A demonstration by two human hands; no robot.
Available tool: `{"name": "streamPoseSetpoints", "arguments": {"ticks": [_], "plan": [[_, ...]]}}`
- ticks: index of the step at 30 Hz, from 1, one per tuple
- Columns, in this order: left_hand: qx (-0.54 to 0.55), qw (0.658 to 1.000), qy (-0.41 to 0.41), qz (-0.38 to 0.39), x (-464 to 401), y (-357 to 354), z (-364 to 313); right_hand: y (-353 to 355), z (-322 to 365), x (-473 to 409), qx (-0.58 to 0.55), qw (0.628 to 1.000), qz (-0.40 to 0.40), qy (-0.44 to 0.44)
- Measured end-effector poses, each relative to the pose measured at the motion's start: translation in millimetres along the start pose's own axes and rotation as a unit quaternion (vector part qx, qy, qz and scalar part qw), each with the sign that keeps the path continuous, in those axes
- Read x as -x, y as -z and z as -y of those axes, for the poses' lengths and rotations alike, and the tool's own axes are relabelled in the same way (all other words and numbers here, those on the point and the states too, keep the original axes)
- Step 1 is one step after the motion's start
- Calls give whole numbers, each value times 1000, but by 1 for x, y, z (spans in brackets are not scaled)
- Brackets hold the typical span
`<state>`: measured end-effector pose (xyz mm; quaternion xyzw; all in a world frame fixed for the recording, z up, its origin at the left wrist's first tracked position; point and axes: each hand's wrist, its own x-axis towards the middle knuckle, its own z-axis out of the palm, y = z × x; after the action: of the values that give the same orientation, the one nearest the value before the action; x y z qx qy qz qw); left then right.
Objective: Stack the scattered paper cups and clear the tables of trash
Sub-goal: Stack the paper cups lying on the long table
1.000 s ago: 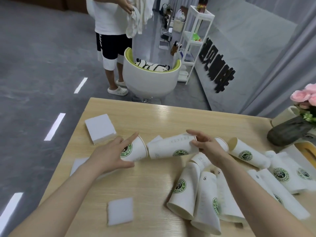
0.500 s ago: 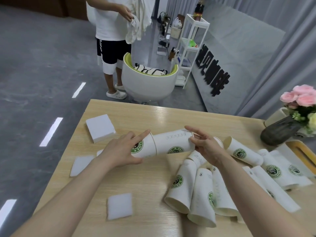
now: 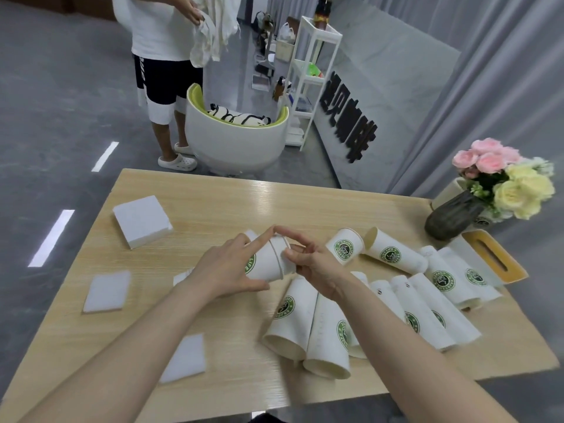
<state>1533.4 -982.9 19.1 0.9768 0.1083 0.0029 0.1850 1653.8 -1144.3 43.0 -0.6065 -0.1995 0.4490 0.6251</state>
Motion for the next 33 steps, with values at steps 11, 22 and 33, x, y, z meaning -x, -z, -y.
{"name": "streamPoseSetpoints", "arguments": {"ticks": [11, 22, 33], "plan": [[2, 1000, 2, 23, 12, -3, 14, 22, -22, 42, 51, 992, -105, 37], [18, 995, -78, 51, 37, -7, 37, -76, -67, 91, -94, 958, -269, 21], [15, 994, -72, 83, 62, 6, 84, -124, -116, 97, -213, 891, -395, -68]]}}
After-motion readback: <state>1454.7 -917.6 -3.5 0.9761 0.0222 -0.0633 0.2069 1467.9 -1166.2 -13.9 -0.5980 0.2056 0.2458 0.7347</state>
